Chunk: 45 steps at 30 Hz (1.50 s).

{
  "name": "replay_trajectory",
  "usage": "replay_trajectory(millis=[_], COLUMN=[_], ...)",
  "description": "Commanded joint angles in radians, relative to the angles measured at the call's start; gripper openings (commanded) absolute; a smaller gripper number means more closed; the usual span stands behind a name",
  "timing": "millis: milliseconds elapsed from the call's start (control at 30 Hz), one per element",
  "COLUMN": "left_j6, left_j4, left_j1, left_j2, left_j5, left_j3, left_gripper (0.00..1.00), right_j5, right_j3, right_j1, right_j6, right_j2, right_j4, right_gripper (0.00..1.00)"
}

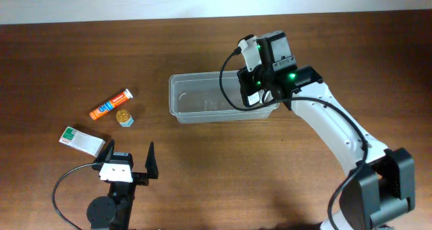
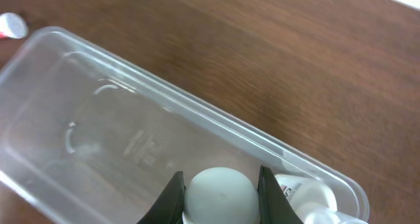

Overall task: Pack container
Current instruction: 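Lower the brown bottle into the container beside the spray bottle, release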

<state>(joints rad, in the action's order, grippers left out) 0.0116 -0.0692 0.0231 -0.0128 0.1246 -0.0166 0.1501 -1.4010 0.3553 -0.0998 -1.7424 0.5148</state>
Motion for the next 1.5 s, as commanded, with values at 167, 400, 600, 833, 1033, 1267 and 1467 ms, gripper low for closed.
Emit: replay_trajectory(millis=[167, 400, 600, 833, 1033, 1267, 1467], left_j6=[0.019, 0.019, 0.019, 0.019, 0.019, 0.019, 0.019], left_j4=[0.002, 0.002, 0.002, 0.002, 0.002, 0.002, 0.002], left_j1=[0.006, 0.006, 0.006, 0.006, 0.006, 0.006, 0.006], left_j2=[0.006, 0.006, 0.006, 0.006, 0.006, 0.006, 0.006], left_j5=[0.014, 0.014, 0.014, 0.014, 0.014, 0.014, 0.014], left_j3=[0.008, 0.008, 0.008, 0.008, 0.008, 0.008, 0.008], left_gripper=[0.99, 0.99, 0.99, 0.99, 0.99, 0.99, 0.99], right_j5=[-0.124, -0.163, -0.172, -0.209, -0.212, -0.235, -0.267], right_j3=[0.009, 0.009, 0.009, 0.009, 0.009, 0.009, 0.009], right_j1=[0.006, 0.006, 0.006, 0.006, 0.006, 0.006, 0.006], right_j6=[0.148, 0.196, 0.214, 0.234, 0.242, 0.279, 0.319], right_j2=[-0.065, -0.111, -0.117, -0.117, -0.117, -0.117, -0.117], right_j4=[-0.05, -0.049, -0.047, -0.033, -0.032, -0.028, -0.018], right_gripper=[0.14, 0.14, 0.14, 0.15, 0.15, 0.15, 0.19])
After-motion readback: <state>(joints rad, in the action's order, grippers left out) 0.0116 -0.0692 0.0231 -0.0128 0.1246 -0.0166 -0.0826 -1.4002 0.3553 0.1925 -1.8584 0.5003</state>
